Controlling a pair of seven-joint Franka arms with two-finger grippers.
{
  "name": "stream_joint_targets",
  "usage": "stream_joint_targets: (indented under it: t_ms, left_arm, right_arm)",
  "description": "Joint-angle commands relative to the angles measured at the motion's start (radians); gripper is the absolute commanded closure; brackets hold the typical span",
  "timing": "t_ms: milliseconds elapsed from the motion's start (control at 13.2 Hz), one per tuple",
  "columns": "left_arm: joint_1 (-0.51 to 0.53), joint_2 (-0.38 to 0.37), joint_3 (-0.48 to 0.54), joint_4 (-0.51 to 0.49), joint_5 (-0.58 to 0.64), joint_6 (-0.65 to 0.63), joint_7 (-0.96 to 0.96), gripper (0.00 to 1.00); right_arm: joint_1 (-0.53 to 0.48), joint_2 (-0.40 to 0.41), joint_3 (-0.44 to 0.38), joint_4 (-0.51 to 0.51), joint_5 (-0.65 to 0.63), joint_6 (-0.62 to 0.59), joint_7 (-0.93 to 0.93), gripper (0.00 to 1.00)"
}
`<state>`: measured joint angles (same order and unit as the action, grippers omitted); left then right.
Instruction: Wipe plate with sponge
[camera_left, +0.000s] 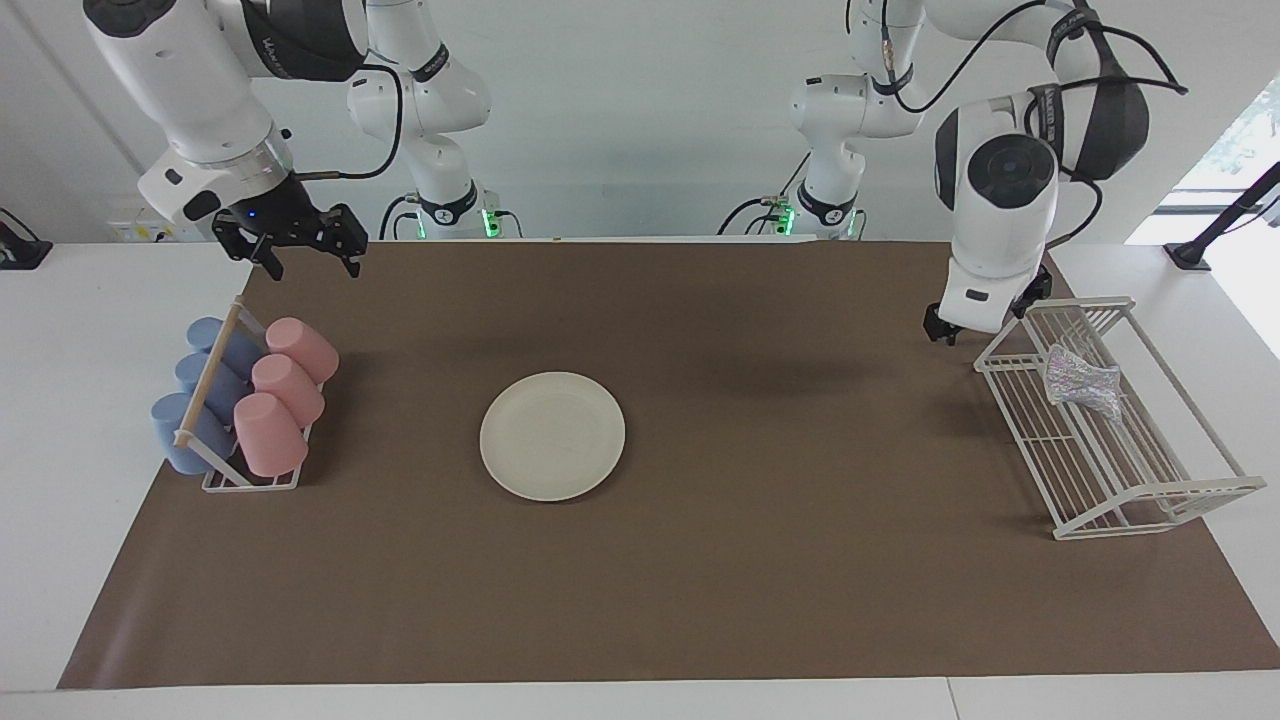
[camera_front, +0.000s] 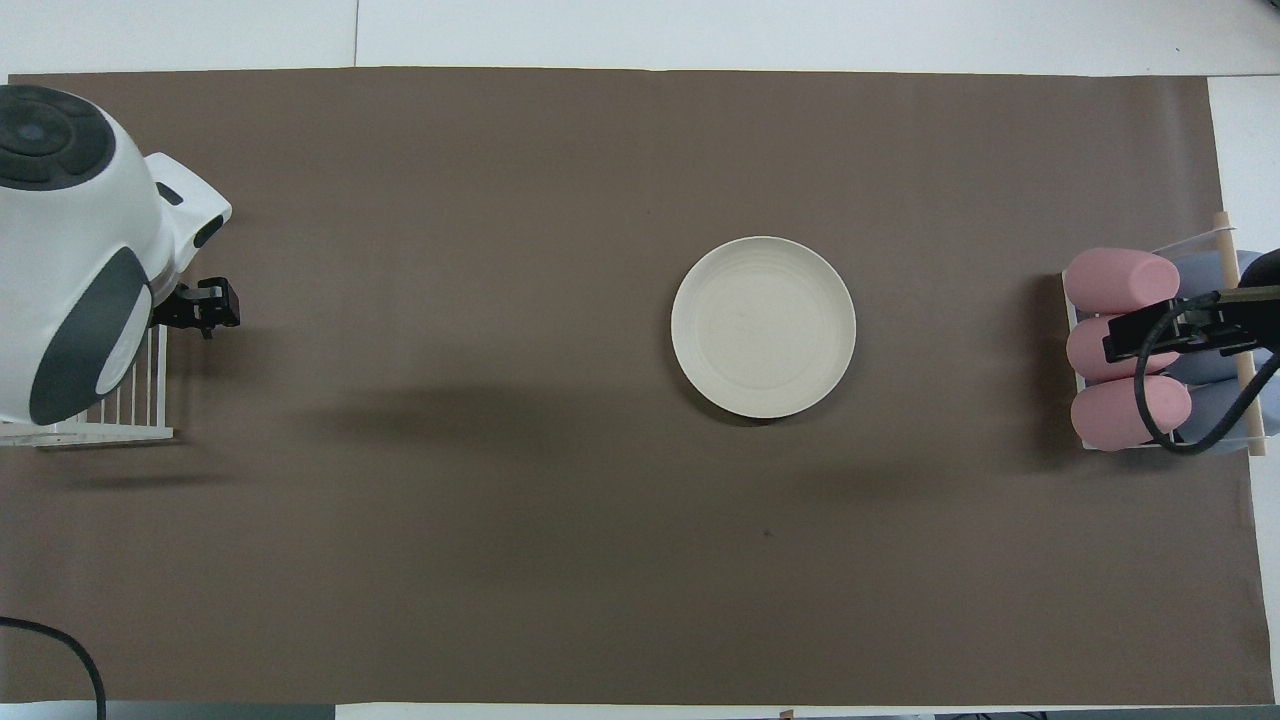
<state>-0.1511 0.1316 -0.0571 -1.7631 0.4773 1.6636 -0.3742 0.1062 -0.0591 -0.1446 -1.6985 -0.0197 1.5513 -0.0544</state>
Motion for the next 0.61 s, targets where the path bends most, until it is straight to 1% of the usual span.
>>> stream_joint_targets:
  t_ms: [0,151,303,454,530]
  left_arm:
    - [0.008,0.013,0.008,-0.033,0.133,0.079,0.111,0.0]
    - [0.019,0.04,0.008,-0.032,0.231,0.082,0.147,0.0]
    - [0.01,0.074,0.008,-0.048,0.323,0.082,0.146,0.0]
    - [0.018,0.092,0.01,-0.062,0.392,0.082,0.146,0.0]
    - [0.019,0.092,0.01,-0.081,0.427,0.084,0.144,0.0]
  right_arm:
    - [-0.023,-0.019,0.002,-0.013,0.015,-0.013,-0.016,0.0]
    - [-0.02,-0.019,0.003,-0.015,0.014,-0.011,-0.007,0.0]
    - [-0.017,-0.019,0.003,-0.013,0.014,-0.001,0.062,0.0]
    - [-0.013,-0.018,0.005,-0.015,0.014,0.015,0.195,0.0]
    - [-0.01,-0.016,0.01,-0.012,0.014,0.015,0.294,0.0]
